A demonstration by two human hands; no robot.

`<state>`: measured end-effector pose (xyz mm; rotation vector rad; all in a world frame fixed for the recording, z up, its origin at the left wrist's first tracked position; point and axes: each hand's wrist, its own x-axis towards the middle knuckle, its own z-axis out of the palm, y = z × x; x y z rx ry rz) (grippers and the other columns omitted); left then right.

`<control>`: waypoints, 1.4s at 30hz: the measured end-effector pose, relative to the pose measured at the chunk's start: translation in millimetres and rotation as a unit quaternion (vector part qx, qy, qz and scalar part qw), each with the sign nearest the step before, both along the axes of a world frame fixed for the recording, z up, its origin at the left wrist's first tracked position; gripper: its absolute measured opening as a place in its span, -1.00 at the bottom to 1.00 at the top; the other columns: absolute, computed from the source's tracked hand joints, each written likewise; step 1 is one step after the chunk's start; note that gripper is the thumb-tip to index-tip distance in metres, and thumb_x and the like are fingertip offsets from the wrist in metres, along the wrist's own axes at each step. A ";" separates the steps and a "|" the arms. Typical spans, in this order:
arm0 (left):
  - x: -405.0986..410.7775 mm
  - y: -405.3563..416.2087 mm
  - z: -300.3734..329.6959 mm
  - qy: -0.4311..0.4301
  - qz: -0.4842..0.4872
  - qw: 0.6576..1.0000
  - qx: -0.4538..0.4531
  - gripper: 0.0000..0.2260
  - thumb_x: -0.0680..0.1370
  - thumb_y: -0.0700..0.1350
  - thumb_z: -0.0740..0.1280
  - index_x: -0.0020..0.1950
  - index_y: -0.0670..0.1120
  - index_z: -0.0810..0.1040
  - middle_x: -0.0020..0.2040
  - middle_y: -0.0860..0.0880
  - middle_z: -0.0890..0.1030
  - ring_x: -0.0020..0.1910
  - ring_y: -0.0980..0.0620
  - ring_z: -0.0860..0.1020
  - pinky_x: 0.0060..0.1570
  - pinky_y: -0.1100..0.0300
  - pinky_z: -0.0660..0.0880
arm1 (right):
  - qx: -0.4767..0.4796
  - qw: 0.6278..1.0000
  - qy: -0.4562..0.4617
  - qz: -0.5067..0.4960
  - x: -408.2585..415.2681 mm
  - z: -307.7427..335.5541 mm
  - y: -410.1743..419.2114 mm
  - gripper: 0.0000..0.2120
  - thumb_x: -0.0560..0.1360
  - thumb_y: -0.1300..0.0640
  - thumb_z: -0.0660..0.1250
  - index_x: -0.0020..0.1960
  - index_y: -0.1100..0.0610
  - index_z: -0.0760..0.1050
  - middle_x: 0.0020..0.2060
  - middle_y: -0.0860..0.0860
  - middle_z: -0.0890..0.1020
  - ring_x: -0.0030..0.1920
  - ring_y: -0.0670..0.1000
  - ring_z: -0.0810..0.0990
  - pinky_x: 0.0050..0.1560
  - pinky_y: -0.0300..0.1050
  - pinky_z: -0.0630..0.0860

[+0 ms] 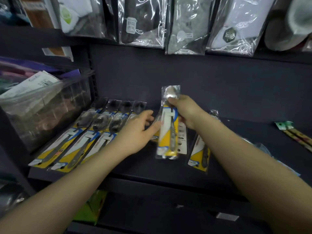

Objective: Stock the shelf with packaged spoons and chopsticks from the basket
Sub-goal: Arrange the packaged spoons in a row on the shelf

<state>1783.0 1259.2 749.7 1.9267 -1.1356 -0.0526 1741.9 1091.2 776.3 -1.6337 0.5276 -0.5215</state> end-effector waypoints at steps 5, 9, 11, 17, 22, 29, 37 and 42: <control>-9.9 -0.2 -5.0 0.134 -0.025 0.989 -0.056 -0.89 0.52 -0.06 0.28 0.03 0.02 0.53 -0.24 -0.05 0.66 -0.28 -0.02 0.61 -0.19 0.08 0.53 | 0.088 0.988 -0.032 0.122 -14.3 11.4 20.9 -0.75 0.63 0.12 0.10 -0.14 0.15 0.47 -0.28 0.04 0.57 -0.41 -0.09 0.61 -0.35 -0.20 0.60; 3.3 18.5 -12.7 0.121 0.023 0.990 -0.067 -0.93 0.51 -0.15 0.30 -0.13 0.00 0.53 -0.31 -0.07 0.62 -0.38 0.08 0.53 -0.26 0.12 0.45 | -0.130 0.985 0.108 0.026 -12.5 -7.1 9.2 -0.51 0.60 -0.14 0.01 -0.05 0.22 0.53 -0.02 0.16 0.62 -0.08 0.07 0.61 -0.02 -0.07 0.52; 12.2 32.6 -15.9 0.054 0.051 0.997 -0.010 -0.84 0.46 0.00 0.29 -0.07 -0.06 0.53 -0.27 -0.22 0.63 -0.31 -0.07 0.56 -0.19 -0.04 0.49 | -0.364 0.895 0.251 -0.062 -9.0 -20.2 -5.6 -0.49 0.54 -0.20 0.09 0.19 0.21 0.47 0.19 0.21 0.51 0.20 0.21 0.48 0.15 0.03 0.42; 20.2 53.0 -20.3 -0.062 0.103 0.988 0.100 -0.81 0.52 -0.02 0.29 -0.08 -0.14 0.52 -0.40 -0.10 0.55 -0.41 0.00 0.40 -0.46 0.19 0.24 | -0.382 0.852 0.355 -0.049 4.2 -42.7 -20.9 -0.38 0.48 -0.16 0.23 0.37 0.23 0.28 0.35 0.21 0.33 0.37 0.25 0.27 0.29 0.05 0.31; 24.6 49.1 -26.5 -0.114 0.134 0.967 0.185 -0.63 0.53 0.03 0.26 0.29 -0.08 0.41 -0.50 0.09 0.35 -0.40 -0.01 0.40 -0.42 0.14 0.25 | -0.331 0.880 0.334 -0.070 6.7 -37.4 -22.7 -0.46 0.40 0.00 0.31 0.28 0.26 0.34 0.25 0.20 0.43 0.24 0.27 0.42 0.19 0.04 0.41; 26.2 60.4 -32.1 -0.289 0.160 0.916 0.230 -0.72 0.54 0.04 0.21 0.17 -0.03 0.52 -0.04 -0.10 0.59 -0.04 -0.18 0.57 -0.24 0.06 0.52 | -0.295 0.935 0.177 -0.089 0.7 -14.2 -10.0 -0.78 0.45 0.28 0.17 0.07 0.32 0.45 0.00 0.21 0.53 -0.04 0.18 0.50 -0.19 -0.12 0.41; 28.2 74.3 -34.4 -0.227 -0.065 0.914 0.329 -0.10 0.20 0.45 -0.48 0.47 0.21 0.03 0.53 0.16 -0.06 0.51 0.13 -0.13 0.42 0.21 -0.14 | -0.230 0.946 0.180 0.144 20.5 -7.9 45.6 -0.75 0.50 0.26 0.22 0.16 0.15 0.48 -0.10 0.10 0.58 -0.27 -0.04 0.45 -0.31 -0.21 0.36; 30.6 76.8 -34.4 -0.228 -0.068 0.918 0.316 -0.10 0.21 0.44 -0.44 0.47 0.18 0.08 0.54 0.11 0.02 0.52 0.09 -0.05 0.39 0.28 -0.11 | -0.326 0.904 0.246 0.129 34.2 -22.2 45.7 -0.81 0.50 0.28 0.09 0.02 0.20 0.45 -0.06 0.12 0.49 -0.07 0.07 0.44 -0.05 -0.12 0.37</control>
